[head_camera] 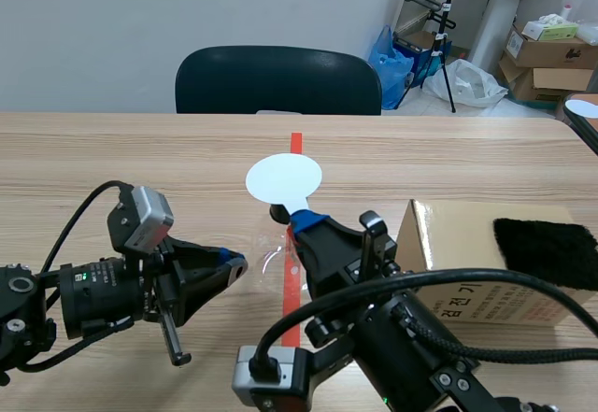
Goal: Do the electroscope experiment
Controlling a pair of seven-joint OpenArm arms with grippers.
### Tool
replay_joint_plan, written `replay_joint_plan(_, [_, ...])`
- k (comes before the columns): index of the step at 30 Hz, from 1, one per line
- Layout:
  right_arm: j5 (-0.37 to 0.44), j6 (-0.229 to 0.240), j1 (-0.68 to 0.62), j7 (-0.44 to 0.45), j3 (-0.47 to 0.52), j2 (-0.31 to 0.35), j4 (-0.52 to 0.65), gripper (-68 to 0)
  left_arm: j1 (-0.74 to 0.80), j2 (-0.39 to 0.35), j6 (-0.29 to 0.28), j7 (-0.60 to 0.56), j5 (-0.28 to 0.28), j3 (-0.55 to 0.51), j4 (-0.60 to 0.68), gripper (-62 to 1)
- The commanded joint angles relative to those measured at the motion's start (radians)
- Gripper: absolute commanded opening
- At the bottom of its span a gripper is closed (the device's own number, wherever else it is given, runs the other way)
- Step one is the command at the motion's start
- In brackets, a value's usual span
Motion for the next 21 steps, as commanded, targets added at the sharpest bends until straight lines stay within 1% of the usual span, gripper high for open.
replay_joint_plan(1, [-0.001, -0.014, 0.010, -0.010, 0.006, 0.011, 0.016, -66.5, -0.008, 0.003, -0.002, -0.024, -0.013, -0.007, 0.023, -58.0])
replay_joint_plan(7, [-0.001, -0.014, 0.010, -0.011, 0.006, 0.011, 0.016, -66.5, -0.008, 0.003, -0.002, -0.025, -0.013, -0.007, 0.023, -58.0])
replay_joint_plan(9, [-0.001, -0.014, 0.010, -0.030, 0.006, 0.011, 0.016, -66.5, -0.008, 0.003, -0.002, -0.025, -0.013, -0.007, 0.023, -58.0])
replay_joint_plan(14, [-0.001, -0.014, 0.010, -0.163, 0.006, 0.011, 0.016, -66.5, -0.008, 0.003, -0.002, -0.025, -0.013, -0.007, 0.023, -58.0])
replay_joint_plan(21, [-0.001, -0.014, 0.010, -0.372, 0.006, 0.011, 0.016, -66.5, -0.008, 0.002, -0.002, -0.024, -0.012, -0.007, 0.023, -58.0])
